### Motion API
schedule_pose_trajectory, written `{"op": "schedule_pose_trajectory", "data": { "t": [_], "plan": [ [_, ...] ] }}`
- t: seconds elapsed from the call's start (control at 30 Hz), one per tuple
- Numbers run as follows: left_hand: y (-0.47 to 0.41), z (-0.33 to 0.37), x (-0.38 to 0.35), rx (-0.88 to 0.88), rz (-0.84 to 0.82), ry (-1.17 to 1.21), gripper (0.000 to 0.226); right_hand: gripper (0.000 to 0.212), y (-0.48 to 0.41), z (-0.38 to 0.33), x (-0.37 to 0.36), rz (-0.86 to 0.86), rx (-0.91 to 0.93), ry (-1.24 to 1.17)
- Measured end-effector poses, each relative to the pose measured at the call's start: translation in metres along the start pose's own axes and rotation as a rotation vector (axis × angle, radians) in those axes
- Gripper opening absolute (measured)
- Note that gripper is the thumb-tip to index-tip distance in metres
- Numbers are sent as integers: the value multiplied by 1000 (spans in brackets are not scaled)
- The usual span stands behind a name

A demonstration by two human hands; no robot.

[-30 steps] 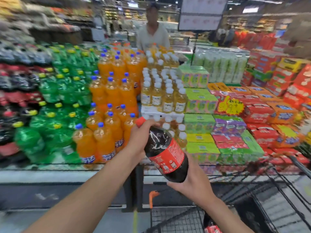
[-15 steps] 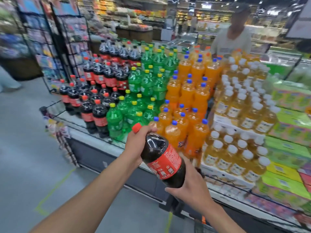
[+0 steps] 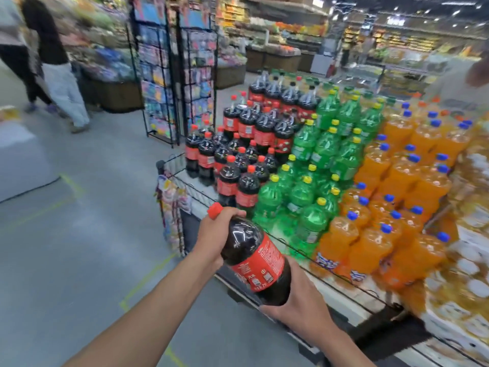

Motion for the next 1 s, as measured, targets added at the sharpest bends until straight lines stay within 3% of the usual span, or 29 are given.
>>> {"op": "schedule_pose_trajectory", "data": {
  "t": [0.27,0.47,0.73,1.0],
  "plan": [
    [-55,27,86,-10,68,12,14,100,-75,-34,-69,-85,42,-5],
    [-116,50,120,-9,144,45,34,100,-151,-46,-104,-123,77,-28],
    [-211,90,149,-33,213,8,19,107,-264,-53,-140,-193,89,-39],
    [-296,116,185,2,218,-19,19,109,-349,-63,-187,-220,67,-36]
  ]
}}
Point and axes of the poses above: each hand's wrist, its own y-axis away from the middle knuckle, its own x-axis out of the back of the hand, z = x × y, the point moved 7 cm from there along -y, towards the middle knuckle, and after that the axes turned 11 degrees about -y, right-handed, at the moved point
